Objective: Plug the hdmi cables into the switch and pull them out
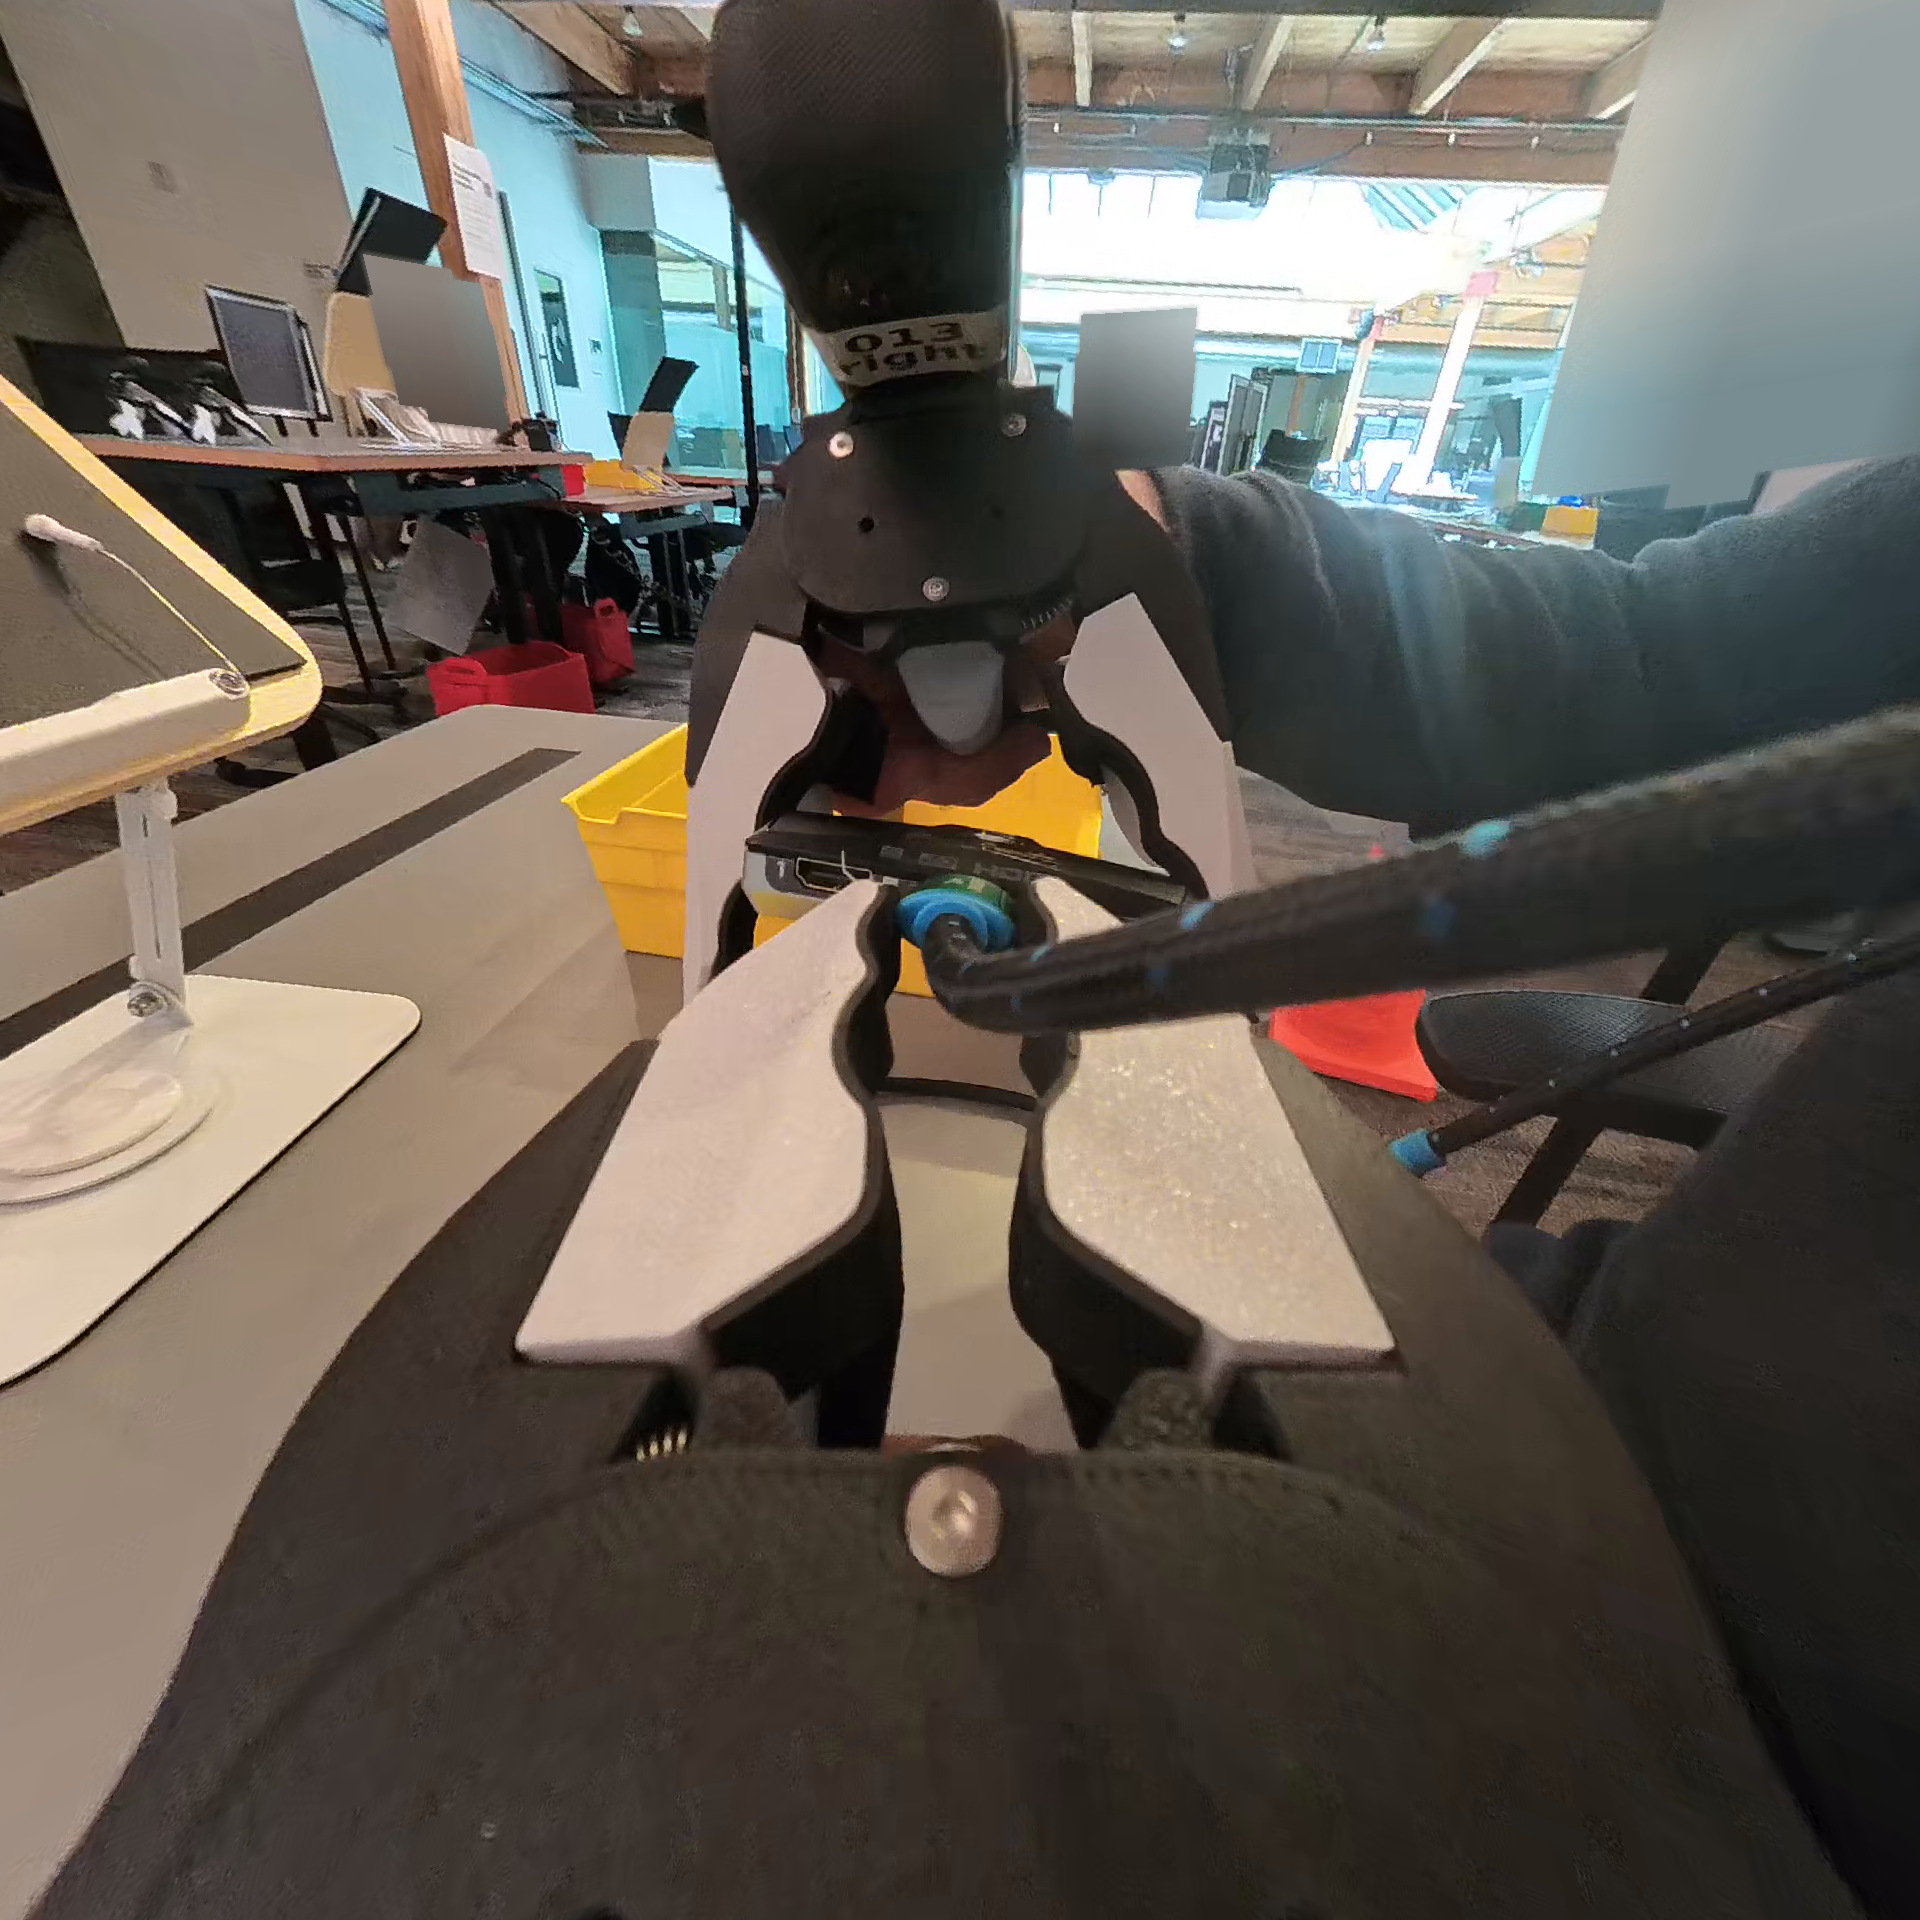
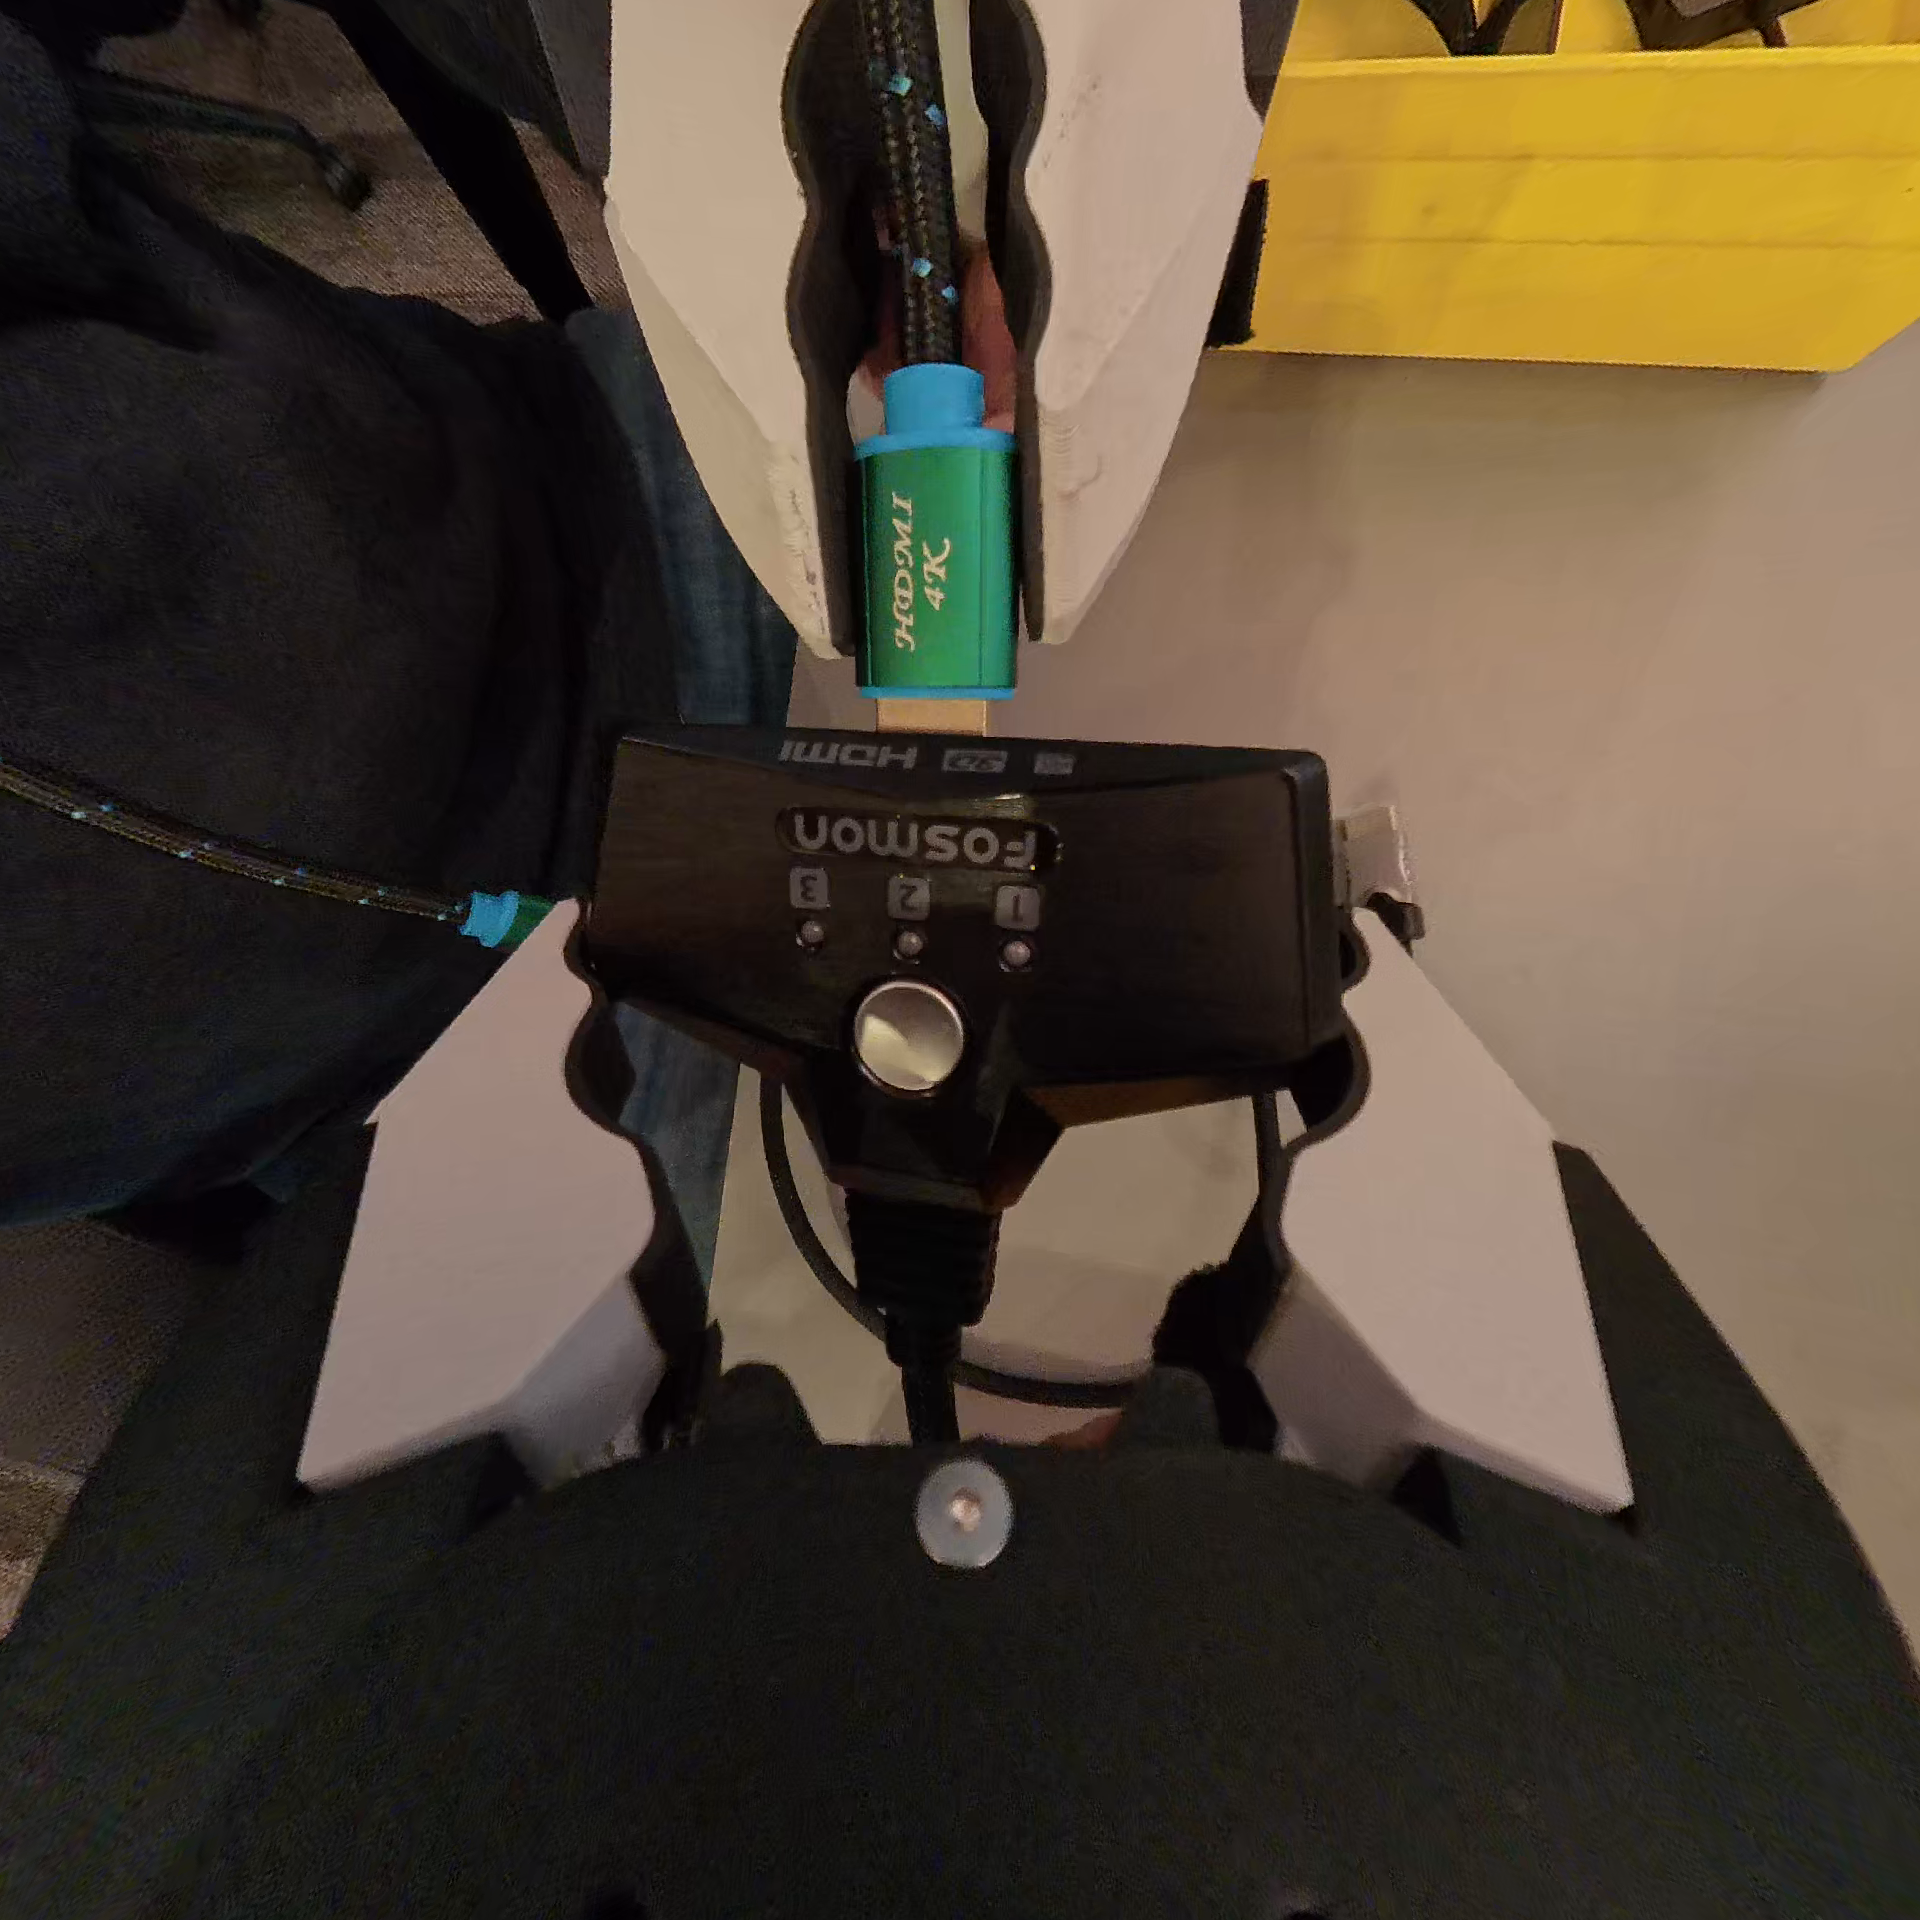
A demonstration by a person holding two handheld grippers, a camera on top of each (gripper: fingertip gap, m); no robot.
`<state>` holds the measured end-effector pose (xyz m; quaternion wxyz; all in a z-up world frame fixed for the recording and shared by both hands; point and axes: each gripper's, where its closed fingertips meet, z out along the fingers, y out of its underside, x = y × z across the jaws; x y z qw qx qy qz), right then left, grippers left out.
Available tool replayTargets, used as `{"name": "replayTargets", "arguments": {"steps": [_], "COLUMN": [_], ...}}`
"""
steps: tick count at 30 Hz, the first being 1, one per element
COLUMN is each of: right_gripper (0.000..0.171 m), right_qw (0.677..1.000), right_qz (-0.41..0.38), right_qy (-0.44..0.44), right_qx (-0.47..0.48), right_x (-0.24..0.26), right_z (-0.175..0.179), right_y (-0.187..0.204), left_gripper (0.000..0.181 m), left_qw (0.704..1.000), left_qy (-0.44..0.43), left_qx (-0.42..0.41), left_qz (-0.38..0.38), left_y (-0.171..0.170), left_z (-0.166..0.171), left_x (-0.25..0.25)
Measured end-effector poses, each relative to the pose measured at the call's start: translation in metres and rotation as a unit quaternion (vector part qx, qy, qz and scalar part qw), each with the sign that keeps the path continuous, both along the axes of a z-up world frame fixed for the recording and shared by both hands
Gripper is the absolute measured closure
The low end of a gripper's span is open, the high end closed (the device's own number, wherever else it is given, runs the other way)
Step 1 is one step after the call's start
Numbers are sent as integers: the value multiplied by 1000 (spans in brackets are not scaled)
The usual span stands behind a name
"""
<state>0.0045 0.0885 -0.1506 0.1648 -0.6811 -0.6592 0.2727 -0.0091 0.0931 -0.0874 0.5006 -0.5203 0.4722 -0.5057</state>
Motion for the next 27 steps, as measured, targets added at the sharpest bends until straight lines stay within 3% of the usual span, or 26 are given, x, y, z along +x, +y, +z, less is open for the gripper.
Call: {"name": "replayTargets", "arguments": {"steps": [20, 27], "right_gripper": [42, 42], "right_qw": [1000, 1000], "right_qz": [8, 0], "right_qy": [-24, 4], "right_qx": [1, -19], "right_x": [3, -1], "right_z": [-10, -5], "right_y": [-2, -4], "left_gripper": [160, 159], "left_qw": [1000, 1000], "left_qy": [-14, -10], "left_qx": [0, 8], "left_qz": [17, 11], "left_y": [-4, -1], "left_z": [-3, -2], "left_x": [5, 3]}}
